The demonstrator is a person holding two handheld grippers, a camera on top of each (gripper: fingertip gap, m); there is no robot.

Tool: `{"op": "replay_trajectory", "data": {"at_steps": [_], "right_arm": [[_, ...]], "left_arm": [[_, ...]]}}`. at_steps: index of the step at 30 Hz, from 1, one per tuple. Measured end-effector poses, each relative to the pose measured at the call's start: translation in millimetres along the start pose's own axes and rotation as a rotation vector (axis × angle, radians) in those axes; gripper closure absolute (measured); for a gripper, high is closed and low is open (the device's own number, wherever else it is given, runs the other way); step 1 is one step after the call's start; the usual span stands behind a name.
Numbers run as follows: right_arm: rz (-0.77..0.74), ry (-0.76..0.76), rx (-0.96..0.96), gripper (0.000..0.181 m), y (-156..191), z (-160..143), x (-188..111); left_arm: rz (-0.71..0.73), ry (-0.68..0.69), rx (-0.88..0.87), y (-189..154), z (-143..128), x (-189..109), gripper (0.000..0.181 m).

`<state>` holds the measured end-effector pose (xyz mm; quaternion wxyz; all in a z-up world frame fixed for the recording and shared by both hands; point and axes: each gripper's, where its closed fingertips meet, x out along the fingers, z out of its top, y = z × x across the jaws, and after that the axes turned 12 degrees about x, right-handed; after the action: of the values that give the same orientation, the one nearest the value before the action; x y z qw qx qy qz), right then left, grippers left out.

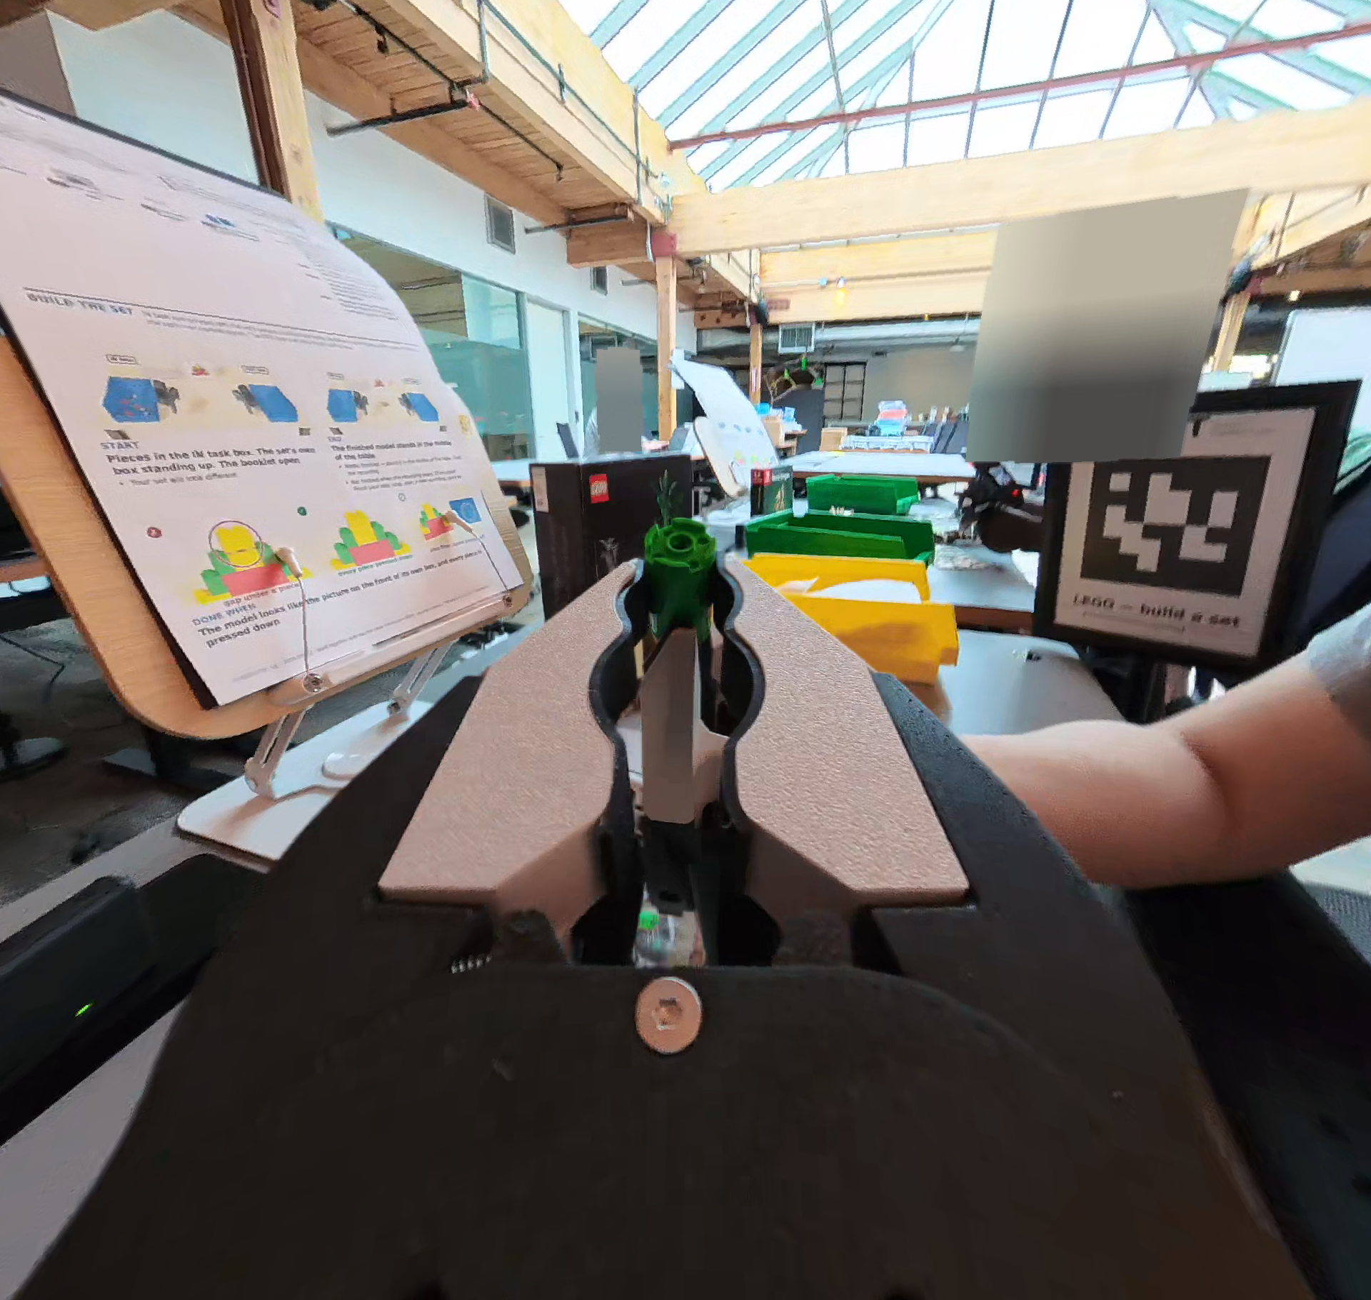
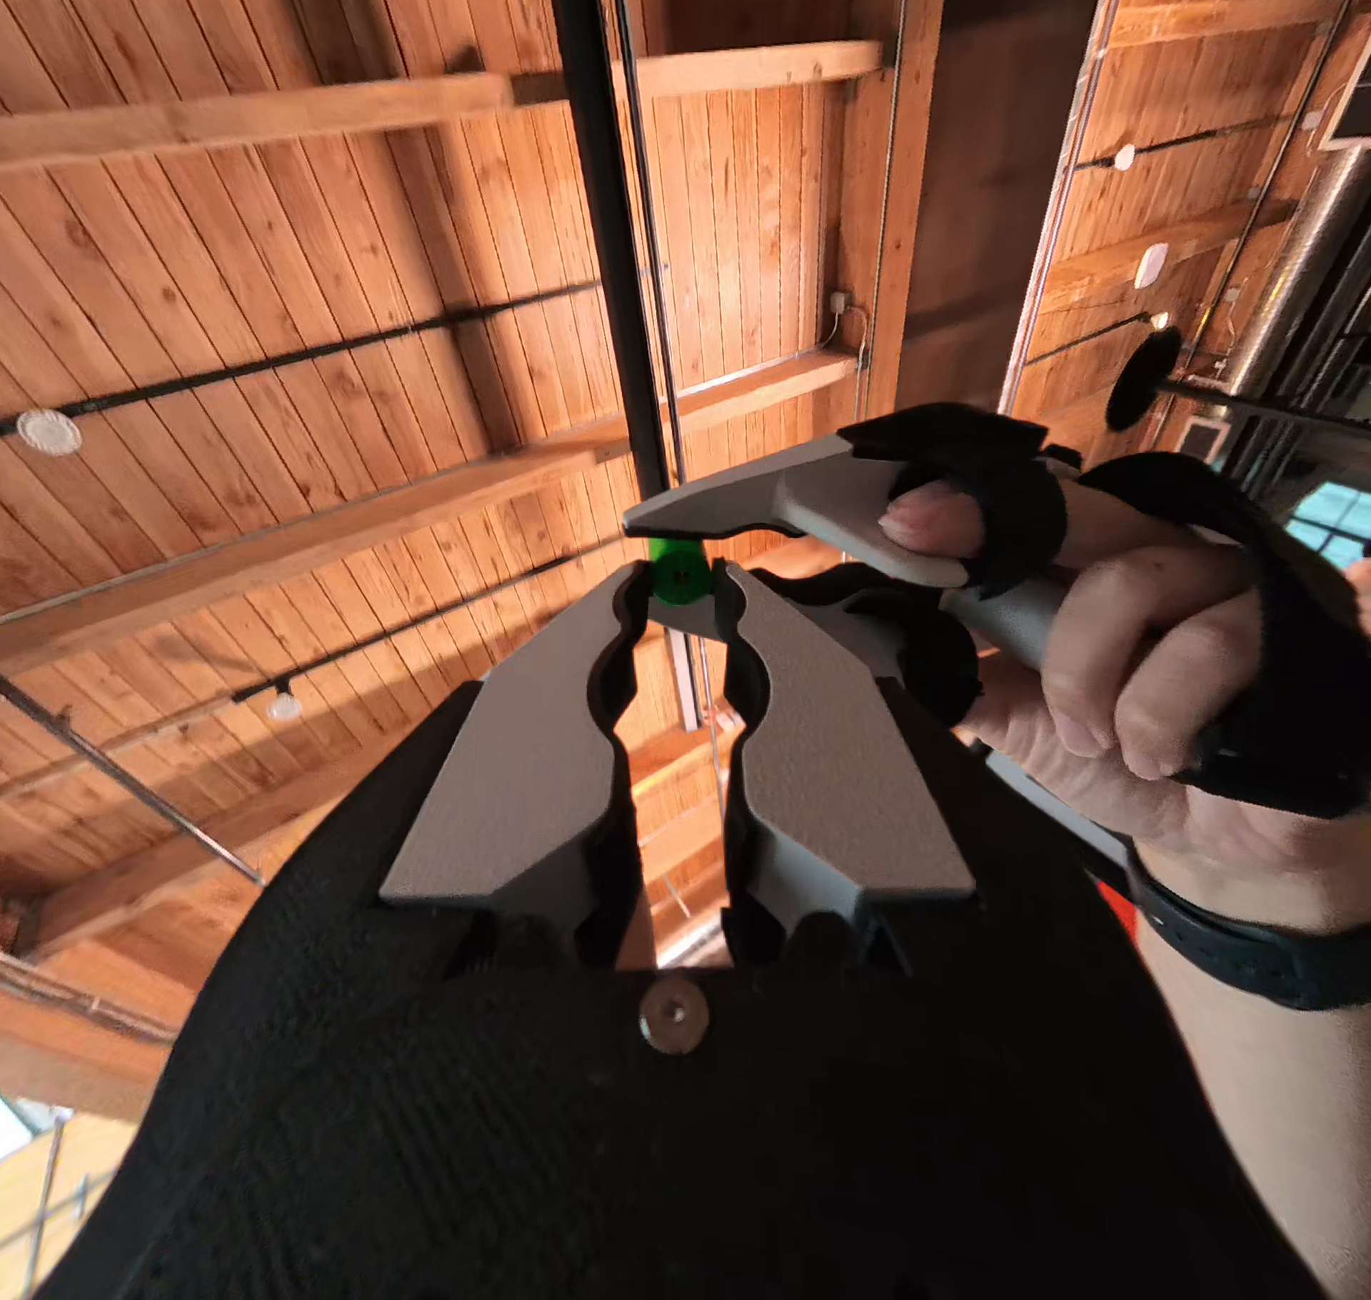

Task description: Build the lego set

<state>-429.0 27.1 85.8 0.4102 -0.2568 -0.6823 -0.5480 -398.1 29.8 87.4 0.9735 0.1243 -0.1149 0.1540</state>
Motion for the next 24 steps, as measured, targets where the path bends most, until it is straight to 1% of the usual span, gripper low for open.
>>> {"op": "replay_trajectory", "data": {"at_steps": [1, 2, 3, 5, 6, 7, 8, 9, 10, 11, 12, 13, 15, 16, 19, 21, 22, 24], "right_arm": [[-0.047, 0.038, -0.021, 0.156, -5, 0, -4], [-0.129, 0.065, -0.066, 0.144, -13, 2, -11], [-0.212, 0.085, -0.142, 0.140, -18, 6, -19], [-0.394, 0.103, -0.381, 0.146, -16, 16, -32], [-0.502, 0.120, -0.550, 0.153, -11, 19, -35], [-0.637, 0.172, -0.763, 0.155, -8, 19, -37], [-0.777, 0.277, -1.003, 0.154, -8, 13, -38], [-0.890, 0.418, -1.258, 0.154, -6, 2, -38], [-0.977, 0.555, -1.522, 0.150, -4, -8, -38], [-1.042, 0.669, -1.754, 0.138, -1, -16, -37], [-1.079, 0.759, -1.896, 0.136, 2, -24, -35], [-1.111, 0.827, -1.926, 0.136, 1, -31, -34], [-1.123, 0.894, -1.901, 0.125, -5, -43, -31], [-1.134, 0.934, -1.906, 0.124, -10, -46, -32], [-1.259, 1.081, -1.950, 0.125, -34, -40, -46], [-1.324, 1.125, -2.017, 0.132, -43, -31, -51], [-1.319, 1.134, -2.061, 0.138, -45, -29, -50], [-1.320, 1.092, -2.163, 0.151, -42, -23, -46]], "left_arm": [[-0.011, 0.032, 0.003, -2, -3, 1, 0.167], [-0.017, 0.063, 0.003, -3, -5, 0, 0.167], [-0.013, 0.099, 0.010, -2, -8, -1, 0.167], [-0.003, 0.227, 0.043, -1, -22, -5, 0.167], [0.006, 0.308, 0.066, 0, -30, -7, 0.166], [0.009, 0.364, 0.087, 0, -35, -9, 0.167], [-0.020, 0.390, 0.080, -6, -36, -10, 0.167], [-0.078, 0.413, 0.031, -15, -37, -11, 0.167], [-0.153, 0.432, -0.052, -26, -37, -13, 0.167], [-0.214, 0.447, -0.137, -35, -37, -14, 0.167], [-0.231, 0.459, -0.201, -38, -39, -15, 0.166], [-0.254, 0.462, -0.252, -40, -40, -17, 0.166], [-0.357, 0.475, -0.377, -55, -43, -21, 0.166], [-0.387, 0.494, -0.433, -60, -46, -23, 0.166], [-0.417, 0.519, -0.518, -64, -54, -23, 0.167], [-0.414, 0.508, -0.556, -62, -54, -21, 0.166], [-0.409, 0.496, -0.577, -60, -54, -20, 0.166], [-0.397, 0.471, -0.606, -55, -52, -21, 0.167]]}}
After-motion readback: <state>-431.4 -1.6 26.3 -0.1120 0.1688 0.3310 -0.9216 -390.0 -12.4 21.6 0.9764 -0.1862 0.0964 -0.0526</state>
